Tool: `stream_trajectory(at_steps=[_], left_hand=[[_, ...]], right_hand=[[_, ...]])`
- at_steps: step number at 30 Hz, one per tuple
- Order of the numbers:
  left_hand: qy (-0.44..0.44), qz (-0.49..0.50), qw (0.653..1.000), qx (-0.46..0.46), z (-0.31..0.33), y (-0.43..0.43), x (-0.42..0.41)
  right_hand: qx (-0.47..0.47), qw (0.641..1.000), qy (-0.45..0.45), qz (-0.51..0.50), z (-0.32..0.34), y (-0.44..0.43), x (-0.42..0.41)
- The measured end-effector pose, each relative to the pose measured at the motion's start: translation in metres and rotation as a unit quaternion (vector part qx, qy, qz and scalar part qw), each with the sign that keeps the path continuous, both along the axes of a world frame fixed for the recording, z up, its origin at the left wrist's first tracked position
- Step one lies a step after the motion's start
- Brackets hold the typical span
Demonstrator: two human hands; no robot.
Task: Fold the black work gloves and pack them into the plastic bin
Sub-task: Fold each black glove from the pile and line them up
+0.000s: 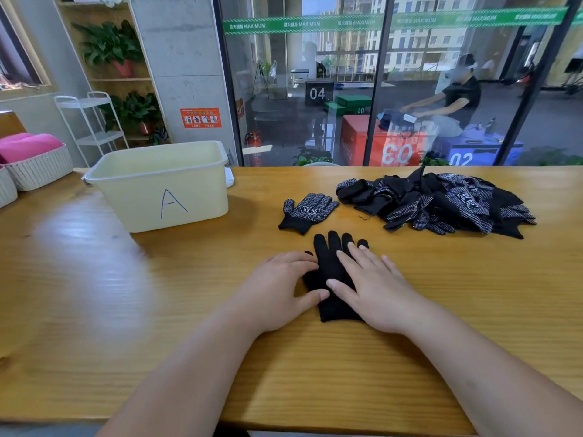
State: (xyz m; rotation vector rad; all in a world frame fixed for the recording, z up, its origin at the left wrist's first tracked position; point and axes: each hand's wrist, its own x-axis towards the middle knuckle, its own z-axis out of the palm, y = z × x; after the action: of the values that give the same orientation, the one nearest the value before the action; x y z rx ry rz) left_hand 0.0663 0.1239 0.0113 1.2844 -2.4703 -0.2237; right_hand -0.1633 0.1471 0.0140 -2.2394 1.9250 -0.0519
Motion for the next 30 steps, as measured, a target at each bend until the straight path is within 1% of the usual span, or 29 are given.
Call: stream_trajectory(at_steps=[4, 6, 9, 12, 13, 16, 19, 21, 24, 30], left_hand=[[-0.014, 0.004, 1.0, -0.005, 0.001, 0.001, 0.004], [-0.01, -0.003, 1.0, 0.012, 0.0, 0.001, 0.008], [-0.026, -0.006, 0.999, 0.04, -0.001, 0.0, 0.011], [-0.028, -0.003, 0.998, 0.055, 0.001, 0.001, 0.009], [-0.011, -0.004, 0.998, 0.055, 0.002, 0.001, 0.009], [0.076, -0.025, 0.996, 0.041, 0.009, 0.003, 0.013], [0.122, -0.069, 0.989, 0.044, 0.012, 0.006, 0.013], [0.129, -0.094, 0.985, 0.061, 0.01, 0.007, 0.01], [0.115, -0.116, 0.985, 0.063, 0.006, 0.007, 0.005], [0.109, -0.118, 0.985, 0.061, 0.005, 0.005, 0.005]], right_hand=[[-0.024, 0.997, -0.067, 0.032, 0.003, 0.007, -0.02], [-0.02, 0.997, -0.056, 0.046, 0.003, 0.014, -0.029], [0.013, 0.997, -0.053, 0.052, 0.002, 0.018, -0.034], [0.0, 0.995, -0.085, 0.047, 0.004, 0.016, -0.039], [-0.006, 0.993, -0.112, 0.046, 0.005, 0.017, -0.042], [-0.049, 0.977, -0.197, 0.073, 0.011, 0.019, -0.053], [-0.086, 0.96, -0.24, 0.118, 0.015, 0.02, -0.051], [-0.089, 0.958, -0.239, 0.134, 0.013, 0.02, -0.048], [-0.088, 0.963, -0.221, 0.128, 0.012, 0.019, -0.045], [-0.126, 0.965, -0.203, 0.106, 0.012, 0.02, -0.047]])
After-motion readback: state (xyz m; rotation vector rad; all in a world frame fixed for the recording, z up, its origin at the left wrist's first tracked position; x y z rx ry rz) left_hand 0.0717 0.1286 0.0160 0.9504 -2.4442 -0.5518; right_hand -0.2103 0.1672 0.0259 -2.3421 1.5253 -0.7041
